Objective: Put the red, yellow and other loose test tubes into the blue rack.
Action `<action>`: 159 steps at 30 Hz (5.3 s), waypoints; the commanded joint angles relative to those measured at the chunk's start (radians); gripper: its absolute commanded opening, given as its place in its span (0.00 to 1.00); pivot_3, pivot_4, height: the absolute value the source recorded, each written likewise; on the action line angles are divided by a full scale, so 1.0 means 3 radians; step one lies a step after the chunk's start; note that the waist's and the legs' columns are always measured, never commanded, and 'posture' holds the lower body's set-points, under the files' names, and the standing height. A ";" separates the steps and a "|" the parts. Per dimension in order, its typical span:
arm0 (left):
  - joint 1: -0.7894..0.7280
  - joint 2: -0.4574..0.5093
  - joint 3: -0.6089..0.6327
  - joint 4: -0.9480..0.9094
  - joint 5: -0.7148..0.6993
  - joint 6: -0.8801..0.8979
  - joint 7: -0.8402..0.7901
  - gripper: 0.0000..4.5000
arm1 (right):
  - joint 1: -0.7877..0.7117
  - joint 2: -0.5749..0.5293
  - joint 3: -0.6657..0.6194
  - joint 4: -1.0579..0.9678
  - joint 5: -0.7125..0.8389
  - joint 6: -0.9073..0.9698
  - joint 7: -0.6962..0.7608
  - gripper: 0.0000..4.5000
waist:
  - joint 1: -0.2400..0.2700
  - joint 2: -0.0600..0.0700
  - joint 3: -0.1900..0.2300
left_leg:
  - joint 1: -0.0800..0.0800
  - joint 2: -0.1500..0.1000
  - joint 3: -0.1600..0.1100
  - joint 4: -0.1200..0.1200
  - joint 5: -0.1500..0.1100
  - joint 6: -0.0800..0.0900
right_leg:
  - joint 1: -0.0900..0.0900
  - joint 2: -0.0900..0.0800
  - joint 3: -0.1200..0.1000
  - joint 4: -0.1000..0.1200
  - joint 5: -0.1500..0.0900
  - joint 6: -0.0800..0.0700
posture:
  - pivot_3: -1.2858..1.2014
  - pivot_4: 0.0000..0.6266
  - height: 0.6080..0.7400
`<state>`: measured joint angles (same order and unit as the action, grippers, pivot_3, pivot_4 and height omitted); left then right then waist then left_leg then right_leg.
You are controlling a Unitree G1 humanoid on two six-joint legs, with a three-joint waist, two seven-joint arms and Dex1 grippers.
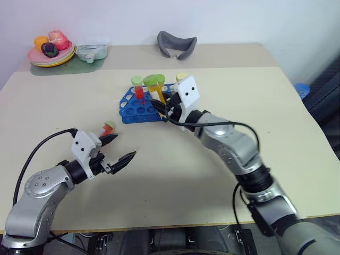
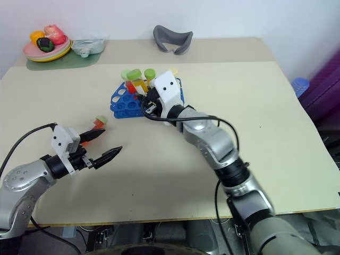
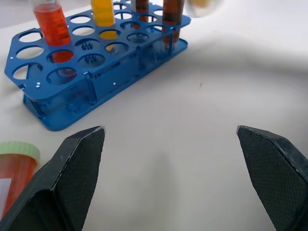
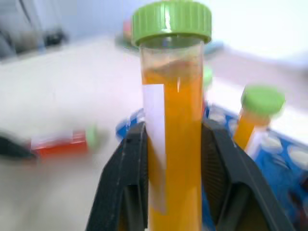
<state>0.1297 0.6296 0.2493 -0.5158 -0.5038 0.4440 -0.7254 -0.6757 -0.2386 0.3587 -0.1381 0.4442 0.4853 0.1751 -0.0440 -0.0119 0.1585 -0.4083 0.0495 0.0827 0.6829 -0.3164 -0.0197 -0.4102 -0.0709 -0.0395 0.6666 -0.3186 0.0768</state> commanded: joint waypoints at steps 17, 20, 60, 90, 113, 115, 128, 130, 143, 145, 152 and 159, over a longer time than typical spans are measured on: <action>0.0204 -0.0409 0.0086 0.0081 -0.0217 -0.0495 -0.0102 1.00 | -0.0295 0.1082 -0.0683 0.2173 -0.0919 -0.2356 0.0107 0.21 | -0.0003 0.0001 0.0001 | 0.0002 0.0000 0.0000 0.0001 0.0002 -0.0003 | 0.0003 0.0000 0.0000 0.0002 0.0000 0.0000 | 0.52 0.24 0.96; 0.0222 -0.0444 0.0082 0.0123 -0.0212 -0.0597 -0.0133 1.00 | -0.0335 0.1152 -0.0726 0.2357 -0.0933 -0.2486 0.0209 0.21 | -0.0003 0.0001 0.0001 | 0.0003 0.0000 0.0000 0.0001 0.0002 -0.0004 | 0.0002 0.0000 0.0000 0.0003 0.0000 0.0000 | 0.52 0.24 0.96; 0.0163 -0.0406 0.0021 0.0212 -0.0202 -0.0735 -0.0153 1.00 | -0.0639 0.1415 -0.1079 0.3641 -0.1121 -0.3254 0.0371 0.21 | -0.0006 0.0001 0.0000 | 0.0014 0.0000 0.0001 0.0003 0.0004 -0.0008 | 0.0012 0.0000 0.0000 0.0009 0.0000 0.0000 | 0.52 0.24 0.96; 0.0152 -0.0384 0.0029 0.0115 -0.0226 -0.0642 -0.0080 1.00 | -0.0577 0.1481 -0.1106 0.3498 -0.1003 -0.3280 0.0589 0.74 | -0.0007 0.0002 0.0001 | 0.0015 0.0000 0.0001 0.0003 0.0005 -0.0008 | 0.0012 0.0000 0.0000 0.0010 0.0000 0.0000 | 0.52 0.24 0.96; -0.0467 0.0046 0.0372 0.0176 -0.0282 0.0444 0.0840 1.00 | -0.0086 0.0776 -0.0661 0.0528 -0.0616 -0.2059 0.1243 0.83 | 0.0018 0.0000 0.0000 | 0.0013 -0.0002 -0.0004 0.0004 0.0005 -0.0008 | 0.0012 -0.0002 -0.0001 0.0012 0.0000 0.0000 | 0.52 0.24 0.96; -0.0692 0.0162 0.0392 0.0210 -0.0297 0.0819 0.1078 1.00 | 0.0014 0.0457 -0.0633 0.0157 -0.0460 -0.1650 0.1490 0.83 | 0.0027 0.0000 0.0000 | 0.0014 -0.0002 -0.0004 0.0004 0.0004 -0.0008 | 0.0013 -0.0002 0.0000 0.0012 0.0000 0.0000 | 0.52 0.24 0.96; -0.2431 0.1049 -0.0850 0.0879 -0.0103 0.3335 0.1311 1.00 | 0.0894 -0.1112 -0.0615 -0.0851 -0.0189 -0.0667 0.2464 0.83 | 0.0103 -0.0004 0.0002 | 0.0015 -0.0002 -0.0008 0.0006 0.0006 -0.0010 | 0.0014 0.0018 0.0003 0.0012 0.0000 0.0000 | 0.52 0.24 0.96; -0.2717 0.1102 -0.1114 0.1061 -0.0131 0.3545 0.1156 1.00 | 0.1035 -0.1311 -0.0575 -0.0891 -0.0251 -0.0639 0.2578 0.83 | 0.0117 -0.0005 0.0002 | 0.0014 -0.0002 -0.0008 0.0006 0.0006 -0.0010 | 0.0014 0.0020 0.0004 0.0009 0.0000 0.0000 | 0.52 0.24 0.96; -0.3432 0.0862 -0.1988 0.2155 0.0264 0.3342 0.0678 1.00 | 0.1217 -0.1300 -0.0549 -0.0961 -0.0361 -0.0604 0.2500 0.83 | 0.0135 -0.0007 0.0004 | 0.0011 -0.0002 -0.0008 0.0011 0.0008 -0.0014 | 0.0011 0.0026 0.0005 0.0011 -0.0001 -0.0001 | 0.52 0.24 0.96; -0.3565 0.0778 -0.2115 0.2352 0.0324 0.3264 0.0548 1.00 | 0.1228 -0.1274 -0.0539 -0.0954 -0.0374 -0.0609 0.2481 0.83 | 0.0163 -0.0008 0.0004 | 0.0011 -0.0006 -0.0008 0.0015 0.0008 -0.0014 | 0.0012 0.0026 0.0003 0.0011 -0.0001 0.0000 | 0.52 0.24 0.96; -0.3777 0.0566 -0.2403 0.2858 0.0578 0.3067 0.0246 1.00 | 0.1232 -0.1191 -0.0533 -0.0929 -0.0446 -0.0648 0.2412 0.83 | 0.0192 -0.0007 0.0003 | 0.0011 -0.0007 -0.0009 0.0024 0.0008 -0.0014 | 0.0013 0.0027 0.0002 0.0019 -0.0001 0.0000 | 0.52 0.24 0.96; -0.3819 0.0546 -0.2516 0.2929 0.0764 0.3034 -0.0011 1.00 | 0.1238 -0.1156 -0.0525 -0.0931 -0.0493 -0.0667 0.2369 0.83 | 0.0191 -0.0007 0.0003 | 0.0011 -0.0007 -0.0012 0.0047 0.0007 -0.0011 | 0.0015 0.0027 0.0002 0.0044 -0.0002 0.0000 | 0.52 0.24 0.96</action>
<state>-1.0138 0.7949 -0.4787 0.3539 -0.2902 1.3552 -0.7098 -0.3019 -0.5938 0.2101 -0.3900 0.2970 0.3061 0.8906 0.0134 -0.0139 0.1595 -0.4051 0.0474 0.0790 0.6971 -0.3146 -0.0229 -0.4057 -0.0628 -0.0389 0.6797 -0.3192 0.0769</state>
